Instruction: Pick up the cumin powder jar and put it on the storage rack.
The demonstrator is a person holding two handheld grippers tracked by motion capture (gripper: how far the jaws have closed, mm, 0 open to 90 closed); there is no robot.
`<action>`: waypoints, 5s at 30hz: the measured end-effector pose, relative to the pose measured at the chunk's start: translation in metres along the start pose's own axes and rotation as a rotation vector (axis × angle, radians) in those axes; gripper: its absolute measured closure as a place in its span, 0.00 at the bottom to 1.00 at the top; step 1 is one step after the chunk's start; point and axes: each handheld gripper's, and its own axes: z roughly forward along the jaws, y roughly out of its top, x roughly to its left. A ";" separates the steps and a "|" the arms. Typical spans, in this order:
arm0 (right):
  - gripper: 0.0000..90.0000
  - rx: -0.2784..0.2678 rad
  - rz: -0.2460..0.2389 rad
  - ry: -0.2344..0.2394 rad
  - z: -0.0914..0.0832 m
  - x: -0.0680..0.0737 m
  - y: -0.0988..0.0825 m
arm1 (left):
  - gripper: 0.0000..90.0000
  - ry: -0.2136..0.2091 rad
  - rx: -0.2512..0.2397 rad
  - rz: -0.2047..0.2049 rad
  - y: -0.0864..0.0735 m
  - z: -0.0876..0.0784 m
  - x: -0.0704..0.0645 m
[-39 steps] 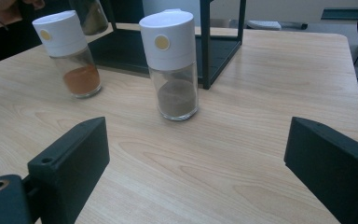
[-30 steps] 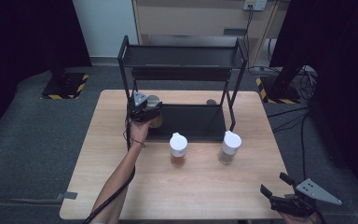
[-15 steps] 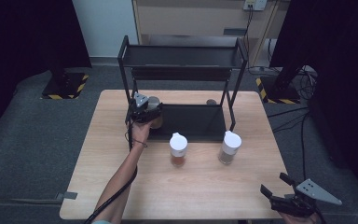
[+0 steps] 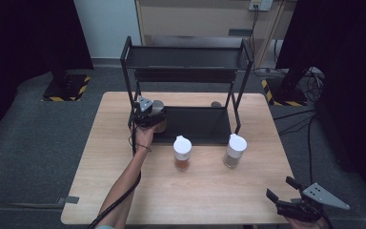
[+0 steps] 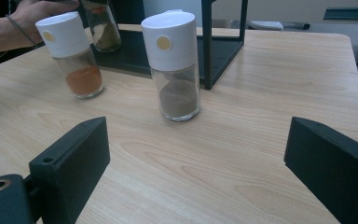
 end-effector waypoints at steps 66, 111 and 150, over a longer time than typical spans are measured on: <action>0.07 0.000 -0.010 -0.002 0.000 0.003 0.001 | 0.04 -0.265 0.031 0.079 0.065 -0.115 0.030; 0.07 0.007 -0.017 -0.007 0.001 0.005 0.002 | 0.04 -0.409 -0.076 0.130 -0.051 -0.230 0.043; 0.07 0.008 -0.023 -0.004 0.002 0.004 0.002 | 0.04 -0.352 -0.002 0.082 -0.116 -0.234 0.057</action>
